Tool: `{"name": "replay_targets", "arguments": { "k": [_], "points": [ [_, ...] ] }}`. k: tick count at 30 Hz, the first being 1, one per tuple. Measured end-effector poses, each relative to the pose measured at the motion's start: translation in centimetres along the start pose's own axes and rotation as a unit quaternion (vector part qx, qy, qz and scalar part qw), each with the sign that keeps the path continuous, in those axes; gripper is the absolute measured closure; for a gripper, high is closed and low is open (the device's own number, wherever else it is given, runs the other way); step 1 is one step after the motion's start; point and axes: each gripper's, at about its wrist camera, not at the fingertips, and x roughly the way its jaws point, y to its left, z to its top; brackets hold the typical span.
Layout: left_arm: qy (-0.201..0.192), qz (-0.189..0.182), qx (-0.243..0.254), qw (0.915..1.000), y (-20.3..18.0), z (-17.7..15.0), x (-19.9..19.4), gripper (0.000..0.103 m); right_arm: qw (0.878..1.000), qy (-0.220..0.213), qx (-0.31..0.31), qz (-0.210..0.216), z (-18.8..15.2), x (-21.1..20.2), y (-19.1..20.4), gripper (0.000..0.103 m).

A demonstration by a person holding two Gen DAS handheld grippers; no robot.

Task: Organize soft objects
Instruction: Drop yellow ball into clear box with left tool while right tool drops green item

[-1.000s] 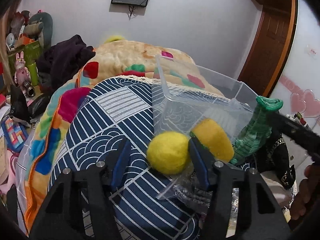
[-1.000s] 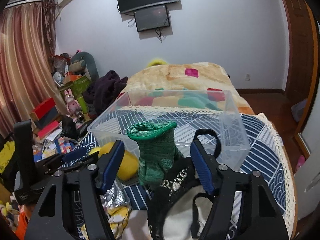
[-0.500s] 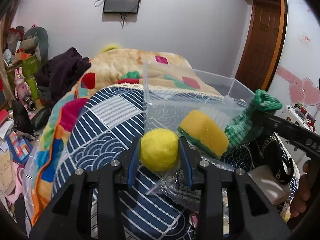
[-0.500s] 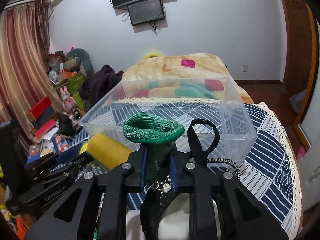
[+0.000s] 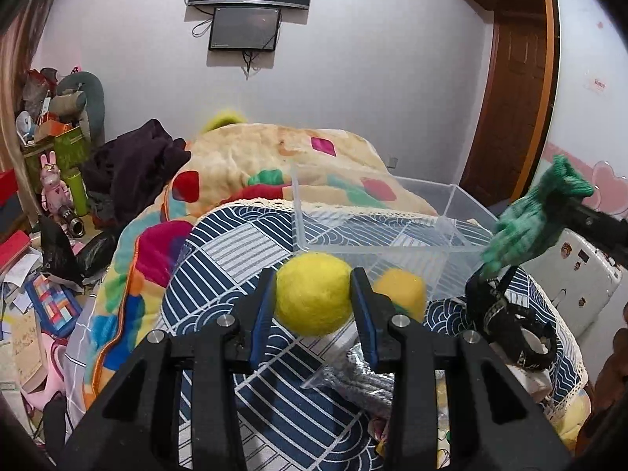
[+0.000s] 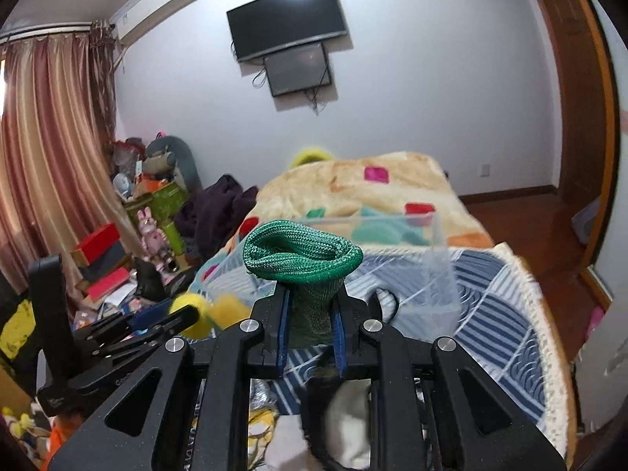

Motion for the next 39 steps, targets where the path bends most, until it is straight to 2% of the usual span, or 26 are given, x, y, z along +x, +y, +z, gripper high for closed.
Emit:
{"name": "replay_targets", "arguments": {
  "k": [8,15,22,29,32,35,39],
  "points": [
    [-0.022,-0.010,0.011,0.9996,-0.7,1.9,-0.9,0.065,0.999,-0.035,0.015,-0.019,1.7,-1.7,-1.5,0.086],
    [-0.026,-0.029,0.030,0.9988,-2.3,4.7,0.6,0.065,0.997,-0.045,0.008,-0.063,3.5,-0.6,-2.9,0.086],
    [0.020,-0.040,0.048,0.9979,-3.5,6.2,5.0,0.065,0.997,0.002,-0.010,-0.071,3.4,3.1,-3.2,0.086],
    [0.064,-0.025,0.069,0.9952,-4.2,6.2,9.0,0.065,0.996,0.051,-0.029,-0.067,2.3,5.8,-3.3,0.086],
    [0.092,-0.037,0.069,0.9926,-4.4,6.1,10.4,0.065,0.994,0.078,-0.034,-0.065,2.2,6.9,-3.6,0.086],
    [0.099,-0.035,0.080,0.9912,-5.0,5.6,10.8,0.065,0.992,0.104,-0.030,-0.056,1.7,7.8,-3.9,0.085],
    [0.095,-0.034,0.092,0.9907,-5.6,5.1,10.4,0.062,0.992,0.114,-0.028,-0.054,0.9,7.4,-4.3,0.084]
  ]
}}
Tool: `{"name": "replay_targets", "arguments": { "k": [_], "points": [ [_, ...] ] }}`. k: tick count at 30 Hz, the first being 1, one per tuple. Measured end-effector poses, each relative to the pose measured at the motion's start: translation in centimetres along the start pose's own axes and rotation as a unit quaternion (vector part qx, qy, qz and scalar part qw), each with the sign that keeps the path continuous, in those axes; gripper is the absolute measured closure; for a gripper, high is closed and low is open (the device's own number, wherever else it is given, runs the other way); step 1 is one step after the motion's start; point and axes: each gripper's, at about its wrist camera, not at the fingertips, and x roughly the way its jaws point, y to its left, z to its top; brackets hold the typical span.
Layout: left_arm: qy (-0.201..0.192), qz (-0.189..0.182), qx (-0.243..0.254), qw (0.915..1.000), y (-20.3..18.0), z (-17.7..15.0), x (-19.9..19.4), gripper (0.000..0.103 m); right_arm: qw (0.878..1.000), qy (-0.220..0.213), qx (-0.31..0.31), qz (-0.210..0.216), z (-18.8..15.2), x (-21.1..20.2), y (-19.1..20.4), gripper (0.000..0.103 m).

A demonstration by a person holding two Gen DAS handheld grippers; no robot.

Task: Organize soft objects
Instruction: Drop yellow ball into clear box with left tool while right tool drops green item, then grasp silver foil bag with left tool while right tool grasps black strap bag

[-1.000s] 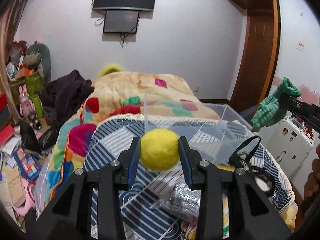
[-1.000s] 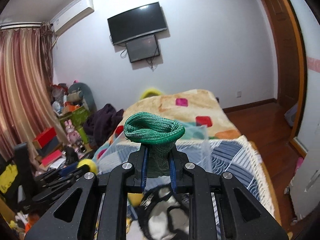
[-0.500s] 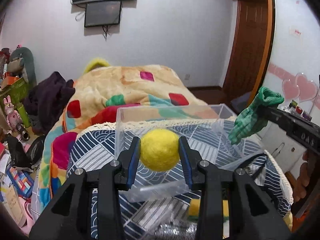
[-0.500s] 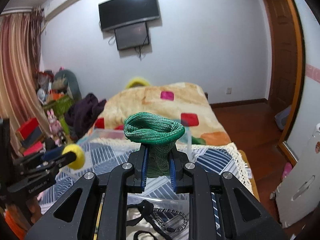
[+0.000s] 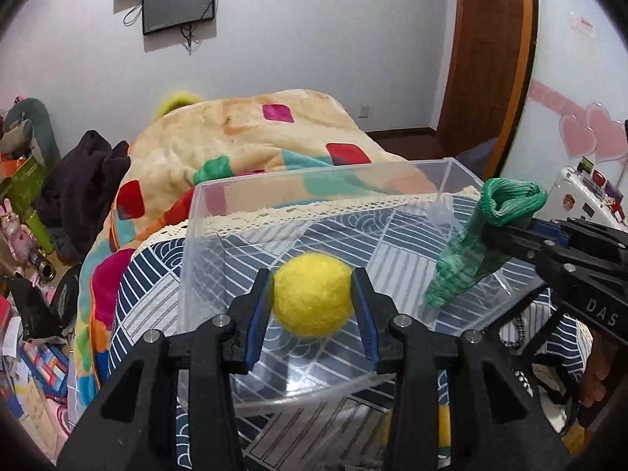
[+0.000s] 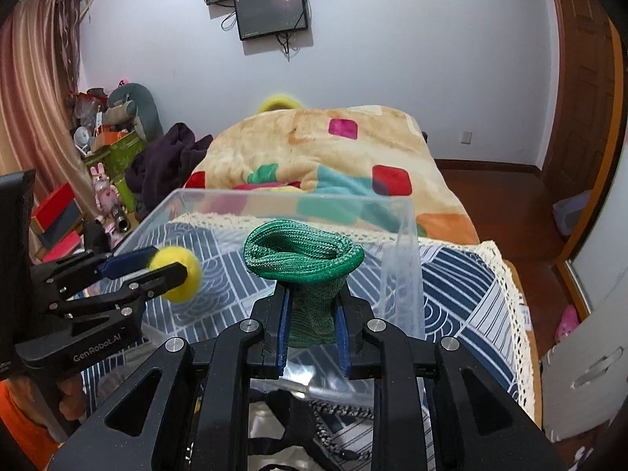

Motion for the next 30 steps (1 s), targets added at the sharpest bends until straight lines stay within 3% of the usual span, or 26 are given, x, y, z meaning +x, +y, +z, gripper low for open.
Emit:
{"name": "replay_targets", "arguments": {
  "k": [3,8,11,13,15,17,22,30],
  "points": [
    [-0.003,-0.002,0.002,1.0000,-0.1,-0.1,-0.4,0.058,1.000,0.002,-0.002,0.001,-0.1,-0.4,-0.1,0.078],
    [-0.020,0.003,0.002,0.9998,-0.1,-0.1,-2.0,0.047,1.000,-0.008,0.000,-0.004,0.0,-1.4,-0.4,0.050],
    [-0.037,0.010,0.008,0.9992,-0.3,-0.3,-3.4,0.033,1.000,-0.020,0.000,-0.005,-0.3,-2.5,-0.5,0.038],
    [-0.047,0.017,0.013,0.9987,-0.5,-0.6,-4.4,0.021,1.000,-0.029,-0.001,-0.009,-0.5,-3.3,-0.4,0.037],
    [-0.050,0.018,0.017,0.9985,-0.7,-1.0,-5.1,0.014,0.999,-0.038,-0.004,-0.012,-0.7,-4.3,-0.2,0.033],
    [-0.050,0.013,0.019,0.9985,-0.7,-1.7,-5.9,0.010,0.999,-0.047,-0.006,-0.010,-1.0,-5.0,0.1,0.022],
    [-0.036,0.004,0.016,0.9992,-0.6,-3.9,-7.1,0.005,0.998,-0.060,-0.020,-0.001,-2.1,-6.6,1.1,0.020],
    [0.018,-0.024,-0.011,0.9995,-0.7,-8.1,-6.3,0.005,0.999,-0.038,-0.026,0.027,-4.4,-6.3,2.8,0.016]
  ]
}}
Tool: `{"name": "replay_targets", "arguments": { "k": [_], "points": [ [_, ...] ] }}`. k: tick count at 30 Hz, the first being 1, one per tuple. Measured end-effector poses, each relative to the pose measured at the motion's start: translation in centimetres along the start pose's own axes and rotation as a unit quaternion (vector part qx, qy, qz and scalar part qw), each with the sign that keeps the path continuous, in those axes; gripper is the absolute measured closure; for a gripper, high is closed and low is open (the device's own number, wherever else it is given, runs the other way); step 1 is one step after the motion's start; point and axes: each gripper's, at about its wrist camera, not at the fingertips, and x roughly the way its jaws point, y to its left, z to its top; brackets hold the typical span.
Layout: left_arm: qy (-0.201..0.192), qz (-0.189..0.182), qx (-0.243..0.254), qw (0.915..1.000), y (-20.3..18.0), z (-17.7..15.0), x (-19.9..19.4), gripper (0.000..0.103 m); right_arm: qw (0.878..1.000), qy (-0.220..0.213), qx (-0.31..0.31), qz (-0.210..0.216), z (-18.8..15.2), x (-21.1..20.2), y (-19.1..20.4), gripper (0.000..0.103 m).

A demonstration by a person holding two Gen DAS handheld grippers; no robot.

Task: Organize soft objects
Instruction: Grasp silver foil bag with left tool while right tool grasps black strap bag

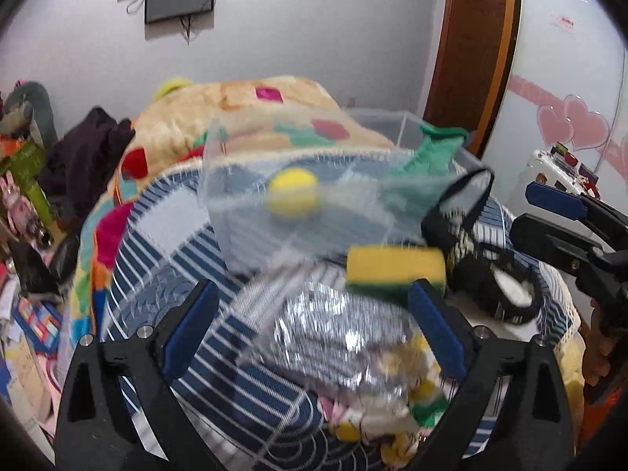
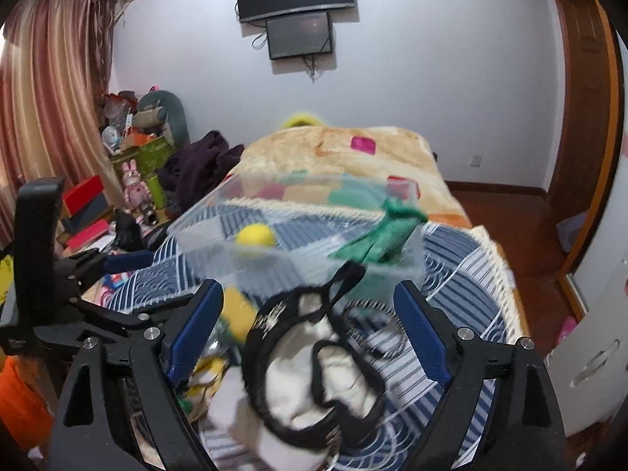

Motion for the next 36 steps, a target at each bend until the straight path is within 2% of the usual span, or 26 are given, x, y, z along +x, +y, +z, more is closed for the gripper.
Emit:
{"name": "replay_targets", "arguments": {
  "k": [6,9,14,17,20,22,24,26,31,33,36],
  "points": [
    [0.018,0.024,-0.002,0.9995,0.1,-2.0,1.4,0.005,0.999,0.047,-0.003,0.005,-2.1,2.3,0.3,0.016],
    [0.016,0.027,-0.017,0.9994,1.1,-2.4,1.1,0.005,0.998,0.066,-0.005,-0.009,-2.7,3.3,0.0,0.016],
    [0.006,0.045,-0.044,0.9980,3.2,-2.7,0.4,0.005,0.998,0.063,0.023,-0.005,-3.2,2.8,-1.4,0.016],
    [0.016,0.040,-0.062,0.9971,4.2,-3.1,0.9,0.005,0.998,0.053,0.028,-0.018,-3.5,1.9,-2.0,0.017],
    [0.017,0.038,-0.066,0.9970,4.3,-3.5,1.2,0.010,0.997,0.055,0.048,-0.015,-4.0,1.7,-2.9,0.017],
    [0.014,0.034,-0.055,0.9978,3.8,-3.5,1.1,0.024,0.996,0.062,0.060,-0.012,-4.4,1.8,-3.4,0.017],
    [0.013,0.029,-0.044,0.9985,3.2,-3.6,1.0,0.033,0.995,0.070,0.072,-0.003,-4.8,2.0,-3.7,0.018],
    [0.012,0.025,-0.035,0.9990,2.8,-3.6,1.0,0.041,0.994,0.075,0.077,0.007,-5.1,2.1,-3.9,0.027],
    [0.008,0.023,-0.026,0.9994,2.0,-3.6,0.8,0.052,0.993,0.081,0.085,0.021,-5.6,2.3,-3.9,0.035],
    [0.006,0.019,-0.025,0.9995,2.0,-3.6,0.7,0.057,0.993,0.079,0.088,0.027,-5.6,2.1,-3.9,0.042],
    [0.003,0.014,-0.018,0.9997,1.5,-3.8,0.4,0.061,0.992,0.079,0.090,0.045,-5.7,2.0,-3.7,0.058]
  ]
}}
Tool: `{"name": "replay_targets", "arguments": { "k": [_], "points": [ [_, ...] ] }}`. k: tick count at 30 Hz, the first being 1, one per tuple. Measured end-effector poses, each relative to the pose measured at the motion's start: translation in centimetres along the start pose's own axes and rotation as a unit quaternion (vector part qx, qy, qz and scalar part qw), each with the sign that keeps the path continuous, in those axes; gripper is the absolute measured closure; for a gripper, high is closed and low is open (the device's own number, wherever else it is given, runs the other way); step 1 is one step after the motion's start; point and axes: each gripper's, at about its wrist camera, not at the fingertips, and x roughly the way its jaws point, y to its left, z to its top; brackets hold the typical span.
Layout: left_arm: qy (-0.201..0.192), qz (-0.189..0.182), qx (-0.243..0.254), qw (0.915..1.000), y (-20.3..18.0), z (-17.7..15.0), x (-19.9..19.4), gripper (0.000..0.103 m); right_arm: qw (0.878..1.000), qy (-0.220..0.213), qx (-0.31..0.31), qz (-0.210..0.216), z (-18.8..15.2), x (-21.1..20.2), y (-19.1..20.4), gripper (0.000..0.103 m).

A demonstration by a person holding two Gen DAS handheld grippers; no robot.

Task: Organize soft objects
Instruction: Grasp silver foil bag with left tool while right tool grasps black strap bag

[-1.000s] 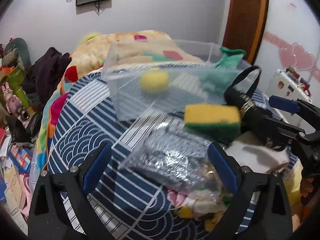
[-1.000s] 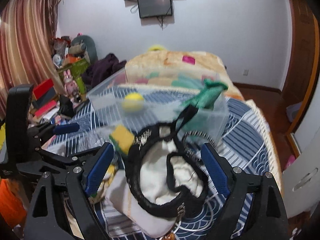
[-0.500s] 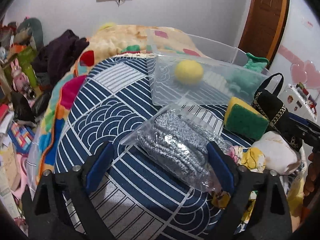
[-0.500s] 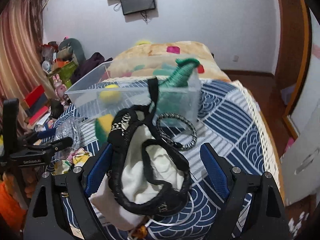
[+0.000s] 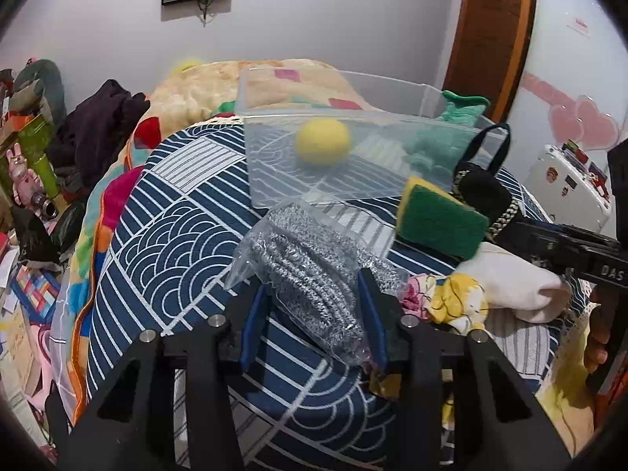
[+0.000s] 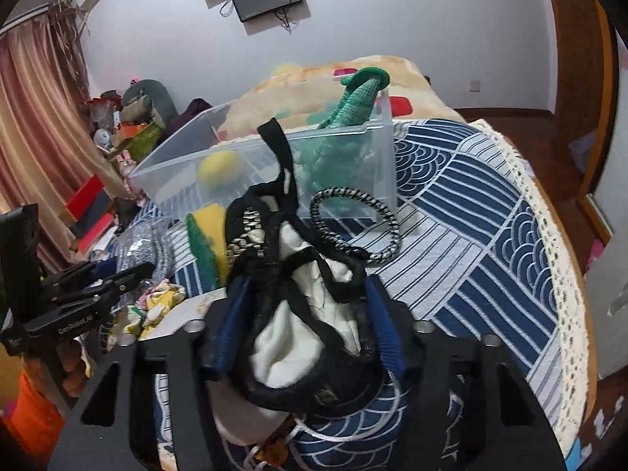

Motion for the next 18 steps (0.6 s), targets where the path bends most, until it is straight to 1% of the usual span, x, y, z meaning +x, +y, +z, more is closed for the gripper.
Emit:
{"name": "replay_targets", "arguments": {
  "k": [3,4,5,9,10,12,13,14,16,18],
  "points": [
    [-0.004,0.004,0.007,1.0000,-0.5,-0.1,-0.4,0.064,1.000,-0.004,-0.014,-0.005,-0.2,0.0,0.5,0.067],
    [-0.005,0.005,0.009,0.9999,-0.7,-0.1,-0.5,0.065,1.000,-0.005,-0.016,-0.001,-0.2,-0.1,0.7,0.073],
    [-0.007,0.005,0.009,0.9999,-0.7,0.0,-0.7,0.066,1.000,-0.006,-0.014,0.001,-0.1,-0.1,0.7,0.076],
    [-0.016,0.005,0.008,0.9998,-0.8,0.1,-1.7,0.069,1.000,-0.012,-0.020,-0.007,0.0,-0.4,1.0,0.078],
    [-0.019,0.005,0.009,0.9998,-0.8,0.2,-2.0,0.069,1.000,-0.011,-0.023,-0.011,0.0,-0.5,1.2,0.075],
    [-0.024,0.001,0.009,0.9997,-0.7,0.4,-2.5,0.069,0.999,-0.008,-0.021,-0.025,0.2,-0.5,1.2,0.061],
    [-0.026,0.001,0.010,0.9996,-0.8,0.5,-2.7,0.069,0.999,-0.009,-0.016,-0.034,0.2,-0.5,1.1,0.039],
    [-0.030,0.000,0.010,0.9995,-0.8,0.6,-2.9,0.069,0.999,-0.010,-0.014,-0.044,0.2,-0.5,0.9,0.023],
    [-0.034,-0.003,0.012,0.9994,-0.8,0.7,-3.2,0.069,0.999,-0.009,-0.013,-0.052,0.0,-0.3,0.5,0.022],
    [-0.036,-0.003,0.012,0.9993,-0.9,0.8,-3.4,0.069,1.000,0.006,0.003,-0.029,-0.1,0.3,-0.1,0.025]
  ]
}}
